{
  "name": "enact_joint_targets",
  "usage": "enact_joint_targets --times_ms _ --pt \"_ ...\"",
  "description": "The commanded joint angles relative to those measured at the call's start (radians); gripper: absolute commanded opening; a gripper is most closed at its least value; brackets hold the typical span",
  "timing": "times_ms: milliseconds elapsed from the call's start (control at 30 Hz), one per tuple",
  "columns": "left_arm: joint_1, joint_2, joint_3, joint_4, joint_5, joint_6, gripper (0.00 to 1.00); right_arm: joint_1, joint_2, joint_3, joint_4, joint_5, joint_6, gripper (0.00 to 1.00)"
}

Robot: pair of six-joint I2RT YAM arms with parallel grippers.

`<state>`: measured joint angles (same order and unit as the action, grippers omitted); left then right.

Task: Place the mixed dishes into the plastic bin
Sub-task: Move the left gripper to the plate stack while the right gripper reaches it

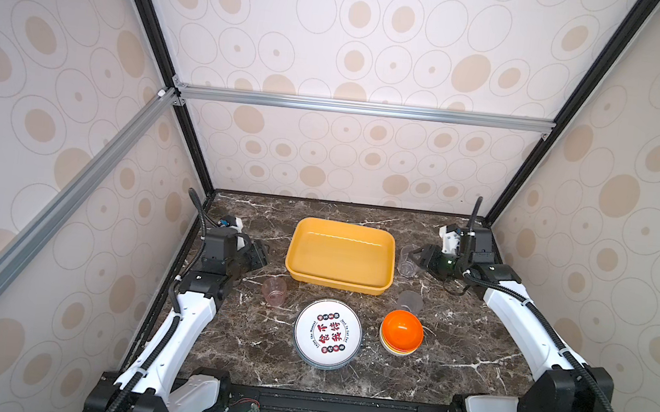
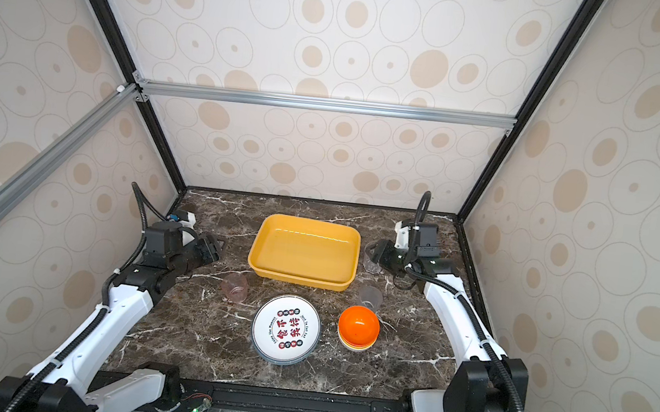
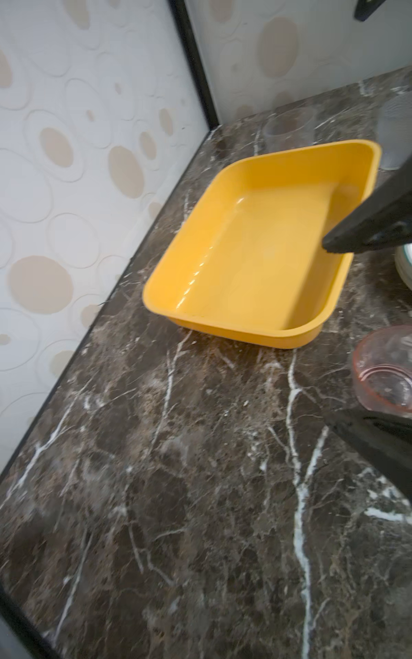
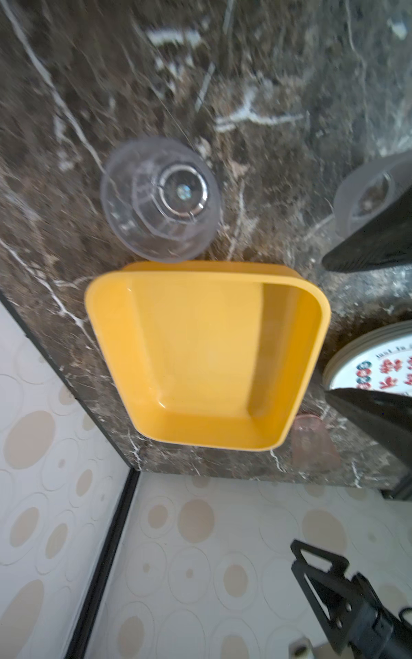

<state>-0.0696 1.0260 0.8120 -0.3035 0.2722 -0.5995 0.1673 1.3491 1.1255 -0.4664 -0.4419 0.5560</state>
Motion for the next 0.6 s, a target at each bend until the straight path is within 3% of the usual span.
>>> enact_joint_targets --times_ms 0,167,567 --pt "-0.022 -0.044 0.029 -0.177 0.145 -0.024 0.64 0.064 0.022 0.048 -0.142 -0.041 -0.019 0.49" --pt "-0.105 -0.094 0.011 -0.228 0.178 -0.077 0.62 0.185 0.06 0.07 -0.167 -0.032 -0.025 0.43" --pt "-0.364 -0.163 -0.064 -0.324 0.034 -0.256 0.54 0.339 0.136 0.089 -0.189 0.016 -0.024 0.41"
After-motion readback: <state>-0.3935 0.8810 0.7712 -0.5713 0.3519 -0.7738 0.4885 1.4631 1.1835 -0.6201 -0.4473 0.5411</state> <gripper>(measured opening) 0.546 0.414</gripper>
